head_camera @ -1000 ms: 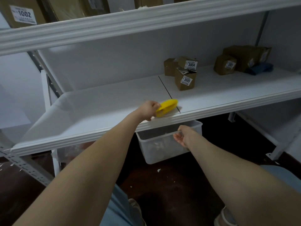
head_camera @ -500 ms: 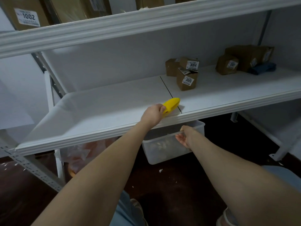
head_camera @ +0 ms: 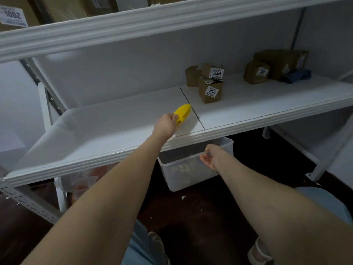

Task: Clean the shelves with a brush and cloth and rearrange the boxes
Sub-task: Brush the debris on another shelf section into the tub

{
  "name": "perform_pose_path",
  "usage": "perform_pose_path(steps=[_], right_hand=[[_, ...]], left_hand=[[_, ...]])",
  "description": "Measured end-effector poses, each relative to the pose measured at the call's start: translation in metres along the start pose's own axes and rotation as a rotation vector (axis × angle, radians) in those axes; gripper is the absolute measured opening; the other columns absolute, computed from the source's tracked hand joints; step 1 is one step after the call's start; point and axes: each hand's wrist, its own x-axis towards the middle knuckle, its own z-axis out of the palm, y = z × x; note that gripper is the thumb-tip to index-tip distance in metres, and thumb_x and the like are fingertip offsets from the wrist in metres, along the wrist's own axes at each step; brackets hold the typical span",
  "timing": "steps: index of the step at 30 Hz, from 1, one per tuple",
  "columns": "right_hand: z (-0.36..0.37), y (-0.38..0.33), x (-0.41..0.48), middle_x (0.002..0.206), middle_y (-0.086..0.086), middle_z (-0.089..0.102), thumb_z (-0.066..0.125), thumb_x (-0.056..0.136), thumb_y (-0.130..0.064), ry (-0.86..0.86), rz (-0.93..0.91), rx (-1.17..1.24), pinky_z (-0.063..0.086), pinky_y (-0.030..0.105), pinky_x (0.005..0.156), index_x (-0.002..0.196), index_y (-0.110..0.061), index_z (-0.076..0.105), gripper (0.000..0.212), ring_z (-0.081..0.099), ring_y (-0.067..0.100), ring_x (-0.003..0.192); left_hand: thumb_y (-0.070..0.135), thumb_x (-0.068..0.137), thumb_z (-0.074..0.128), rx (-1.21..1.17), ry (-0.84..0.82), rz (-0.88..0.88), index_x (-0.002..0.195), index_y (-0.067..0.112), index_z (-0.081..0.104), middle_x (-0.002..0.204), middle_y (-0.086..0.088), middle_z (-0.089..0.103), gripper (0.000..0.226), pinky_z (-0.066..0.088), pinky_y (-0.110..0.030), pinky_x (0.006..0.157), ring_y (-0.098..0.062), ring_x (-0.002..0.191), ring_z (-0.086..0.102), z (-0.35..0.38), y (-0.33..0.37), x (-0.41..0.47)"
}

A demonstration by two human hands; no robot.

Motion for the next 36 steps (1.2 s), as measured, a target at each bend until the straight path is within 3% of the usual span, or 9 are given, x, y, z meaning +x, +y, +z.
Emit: perform_pose_path(steps=[3, 7, 13, 17, 22, 25, 29, 33, 36], right_hand=[[-0.003, -0.001, 0.003, 0.063, 0.011, 0.049, 0.051, 0.088, 0.001, 0.016, -0.008, -0.002, 0.044, 0.023, 0.028, 0.074, -0.004, 0.049, 0.015, 0.051, 0.016, 0.053], [0.000, 0.002, 0.006, 0.064, 0.011, 0.051, 0.052, 0.089, 0.000, 0.030, 0.002, -0.018, 0.045, 0.022, 0.029, 0.076, -0.004, 0.049, 0.014, 0.052, 0.016, 0.055], [0.006, 0.000, 0.007, 0.062, 0.011, 0.050, 0.050, 0.087, 0.002, 0.011, 0.006, 0.005, 0.043, 0.021, 0.028, 0.074, -0.005, 0.048, 0.015, 0.051, 0.016, 0.053], [0.005, 0.000, 0.011, 0.064, 0.011, 0.049, 0.050, 0.087, 0.002, 0.013, 0.009, -0.010, 0.044, 0.022, 0.029, 0.076, -0.005, 0.049, 0.013, 0.051, 0.016, 0.055], [0.007, 0.002, 0.013, 0.062, 0.010, 0.049, 0.050, 0.088, 0.001, 0.027, 0.007, -0.026, 0.044, 0.021, 0.028, 0.074, -0.005, 0.048, 0.015, 0.050, 0.016, 0.053], [0.008, 0.001, 0.012, 0.063, 0.010, 0.050, 0.051, 0.088, 0.001, 0.035, 0.008, -0.029, 0.044, 0.021, 0.028, 0.074, -0.005, 0.048, 0.015, 0.051, 0.015, 0.054], [0.005, -0.001, 0.014, 0.065, 0.010, 0.050, 0.050, 0.088, 0.002, 0.009, 0.009, -0.004, 0.044, 0.022, 0.028, 0.076, -0.005, 0.049, 0.013, 0.052, 0.015, 0.055], [0.006, -0.001, 0.014, 0.066, 0.011, 0.050, 0.049, 0.088, 0.002, -0.002, -0.001, -0.005, 0.045, 0.022, 0.029, 0.080, -0.005, 0.050, 0.010, 0.051, 0.015, 0.056], [0.005, -0.002, 0.012, 0.067, 0.010, 0.050, 0.049, 0.088, 0.002, 0.002, 0.007, -0.018, 0.044, 0.022, 0.029, 0.080, -0.005, 0.050, 0.010, 0.052, 0.015, 0.056]], left_hand=[[0.027, 0.101, 0.033, 0.119, -0.125, 0.011, 0.101, 0.003, 0.061, 0.098, -0.023, 0.064, 0.037, 0.046, -0.035, 0.076, -0.036, 0.090, 0.061, 0.008, -0.004, -0.004], [0.032, 0.101, 0.035, -0.110, -0.342, 0.054, 0.088, 0.007, 0.063, 0.071, -0.011, 0.052, 0.040, 0.041, -0.027, 0.048, -0.023, 0.056, 0.044, 0.016, 0.010, -0.009], [0.025, 0.100, 0.035, -0.026, -0.027, 0.050, 0.094, 0.005, 0.059, 0.092, -0.021, 0.062, 0.033, 0.042, -0.035, 0.070, -0.034, 0.081, 0.058, 0.019, 0.007, 0.006], [0.024, 0.099, 0.034, 0.175, -0.067, -0.077, 0.110, -0.002, 0.058, 0.115, -0.025, 0.061, 0.037, 0.044, -0.037, 0.085, -0.039, 0.106, 0.058, 0.010, -0.003, 0.014], [0.027, 0.101, 0.034, -0.086, -0.318, 0.044, 0.084, 0.010, 0.057, 0.065, -0.008, 0.052, 0.034, 0.038, -0.023, 0.045, -0.022, 0.051, 0.044, 0.017, 0.011, 0.004], [0.031, 0.101, 0.037, -0.176, -0.261, 0.059, 0.075, 0.015, 0.057, 0.064, -0.004, 0.049, 0.037, 0.036, -0.022, 0.041, -0.019, 0.051, 0.041, 0.007, 0.015, 0.007], [0.024, 0.100, 0.033, 0.067, -0.078, 0.015, 0.099, 0.001, 0.060, 0.094, -0.022, 0.063, 0.035, 0.045, -0.035, 0.070, -0.035, 0.083, 0.058, 0.010, 0.003, 0.009], [0.026, 0.101, 0.034, -0.140, -0.276, -0.012, 0.079, 0.010, 0.056, 0.068, -0.012, 0.050, 0.035, 0.035, -0.023, 0.047, -0.020, 0.052, 0.040, 0.009, 0.006, 0.002], [0.024, 0.101, 0.037, -0.213, -0.172, -0.030, 0.071, 0.011, 0.049, 0.066, -0.013, 0.049, 0.035, 0.033, -0.020, 0.041, -0.020, 0.050, 0.037, 0.000, 0.010, 0.013]])
